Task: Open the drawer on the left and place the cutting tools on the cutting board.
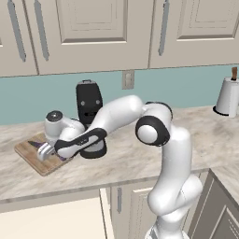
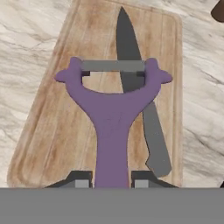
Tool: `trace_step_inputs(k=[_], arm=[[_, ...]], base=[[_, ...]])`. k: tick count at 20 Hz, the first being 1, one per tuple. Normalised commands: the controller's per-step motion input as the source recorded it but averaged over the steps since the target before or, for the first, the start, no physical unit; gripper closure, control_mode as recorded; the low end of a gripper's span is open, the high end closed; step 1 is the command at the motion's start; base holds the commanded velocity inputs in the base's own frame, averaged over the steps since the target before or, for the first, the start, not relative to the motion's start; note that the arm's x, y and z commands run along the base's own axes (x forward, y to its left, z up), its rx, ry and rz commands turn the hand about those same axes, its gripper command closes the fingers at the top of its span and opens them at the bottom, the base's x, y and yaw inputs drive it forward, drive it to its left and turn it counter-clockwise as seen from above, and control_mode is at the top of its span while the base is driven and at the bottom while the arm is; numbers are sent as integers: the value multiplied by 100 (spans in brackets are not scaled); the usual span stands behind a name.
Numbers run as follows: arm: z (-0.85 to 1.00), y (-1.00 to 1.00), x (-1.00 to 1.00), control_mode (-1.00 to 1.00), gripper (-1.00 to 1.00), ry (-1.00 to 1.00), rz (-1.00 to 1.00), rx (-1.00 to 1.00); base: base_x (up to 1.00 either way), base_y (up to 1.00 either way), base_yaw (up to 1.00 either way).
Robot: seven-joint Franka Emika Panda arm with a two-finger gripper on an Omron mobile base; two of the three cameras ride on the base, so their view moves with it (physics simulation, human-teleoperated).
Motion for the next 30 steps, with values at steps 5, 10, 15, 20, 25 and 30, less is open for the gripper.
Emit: trace_step_inputs(k=[5,10,15,20,25,30], arm=[[-3,1,17,-100,-100,0,0,0],[0,2,2,-100,-100,0,0,2],[19,4,-38,-100,-100,-4,0,4],[41,0,-69,-100,-100,-7,0,4],[52,-16,-82,-100,-100,-6,0,2],[72,-48,-86,-100,-100,0,0,5]], base=[[0,0,0],[0,0,0],[0,0,0],[0,0,0],[0,0,0],[0,0,0]])
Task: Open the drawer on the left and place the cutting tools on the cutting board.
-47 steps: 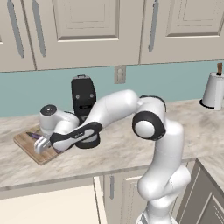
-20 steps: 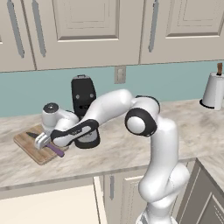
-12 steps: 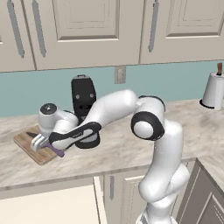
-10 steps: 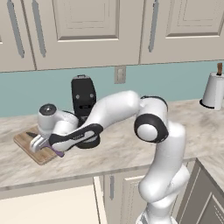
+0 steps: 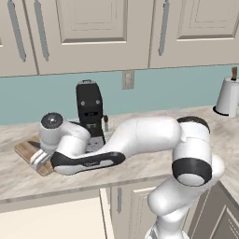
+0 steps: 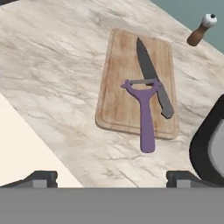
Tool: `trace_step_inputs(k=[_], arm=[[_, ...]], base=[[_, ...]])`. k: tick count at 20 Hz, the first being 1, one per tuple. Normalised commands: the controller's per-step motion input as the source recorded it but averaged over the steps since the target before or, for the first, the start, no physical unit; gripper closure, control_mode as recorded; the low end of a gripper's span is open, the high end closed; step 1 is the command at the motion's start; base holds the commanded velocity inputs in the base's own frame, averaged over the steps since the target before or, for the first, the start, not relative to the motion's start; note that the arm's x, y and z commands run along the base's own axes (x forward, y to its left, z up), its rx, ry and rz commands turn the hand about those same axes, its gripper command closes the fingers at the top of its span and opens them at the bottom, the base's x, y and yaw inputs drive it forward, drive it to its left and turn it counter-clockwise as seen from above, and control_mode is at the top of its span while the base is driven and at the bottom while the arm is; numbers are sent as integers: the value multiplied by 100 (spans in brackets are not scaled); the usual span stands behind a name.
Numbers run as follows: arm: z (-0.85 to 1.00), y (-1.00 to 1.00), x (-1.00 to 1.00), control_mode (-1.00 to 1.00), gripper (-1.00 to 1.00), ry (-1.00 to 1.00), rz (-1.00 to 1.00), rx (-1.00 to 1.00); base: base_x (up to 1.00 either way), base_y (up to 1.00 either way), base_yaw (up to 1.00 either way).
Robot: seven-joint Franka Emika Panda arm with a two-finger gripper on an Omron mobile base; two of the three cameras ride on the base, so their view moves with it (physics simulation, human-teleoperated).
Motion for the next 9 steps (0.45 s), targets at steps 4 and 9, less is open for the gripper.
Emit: trace_step_inputs(k=[4,9], arm=[[93,-64,-79,-100,-100,0,0,10],[92,-78,-61,-100,-100,3,0,8]], base=[[0,0,0],[0,0,0]])
